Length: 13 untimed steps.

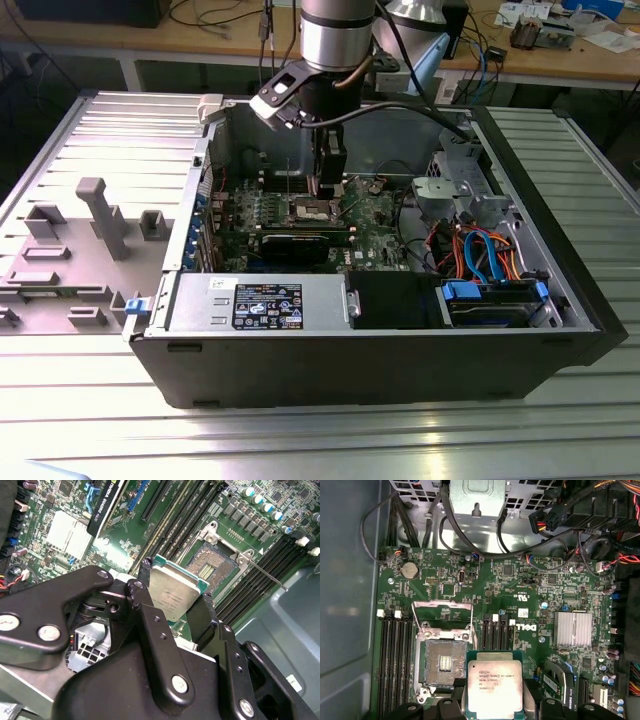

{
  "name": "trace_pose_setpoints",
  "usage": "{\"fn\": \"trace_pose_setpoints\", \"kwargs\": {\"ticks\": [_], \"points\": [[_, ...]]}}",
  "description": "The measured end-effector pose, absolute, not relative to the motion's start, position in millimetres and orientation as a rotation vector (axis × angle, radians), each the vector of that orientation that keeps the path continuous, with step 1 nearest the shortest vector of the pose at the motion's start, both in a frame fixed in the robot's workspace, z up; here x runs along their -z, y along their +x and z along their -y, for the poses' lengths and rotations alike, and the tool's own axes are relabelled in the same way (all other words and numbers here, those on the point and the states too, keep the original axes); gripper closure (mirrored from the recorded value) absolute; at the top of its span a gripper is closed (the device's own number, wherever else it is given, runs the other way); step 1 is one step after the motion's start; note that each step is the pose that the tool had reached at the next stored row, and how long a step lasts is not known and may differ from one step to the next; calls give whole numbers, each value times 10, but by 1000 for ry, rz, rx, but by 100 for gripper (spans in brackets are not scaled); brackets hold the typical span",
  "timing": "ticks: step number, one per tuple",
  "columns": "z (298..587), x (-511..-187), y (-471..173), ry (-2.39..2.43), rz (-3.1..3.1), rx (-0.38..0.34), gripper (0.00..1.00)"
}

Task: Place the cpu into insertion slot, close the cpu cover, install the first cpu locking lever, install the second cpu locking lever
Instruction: 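Place the cpu into insertion slot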

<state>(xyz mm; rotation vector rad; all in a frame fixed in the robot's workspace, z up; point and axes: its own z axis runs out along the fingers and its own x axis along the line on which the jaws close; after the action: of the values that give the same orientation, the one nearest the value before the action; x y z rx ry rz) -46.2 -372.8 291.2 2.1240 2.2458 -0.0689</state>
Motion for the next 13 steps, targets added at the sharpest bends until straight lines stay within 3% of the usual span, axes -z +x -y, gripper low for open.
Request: {"fn": "trace_pose_setpoints", "kwargs": {"ticks": [13], "points": [[3710,-2839,-470,2124,-2246,69,46]]}}
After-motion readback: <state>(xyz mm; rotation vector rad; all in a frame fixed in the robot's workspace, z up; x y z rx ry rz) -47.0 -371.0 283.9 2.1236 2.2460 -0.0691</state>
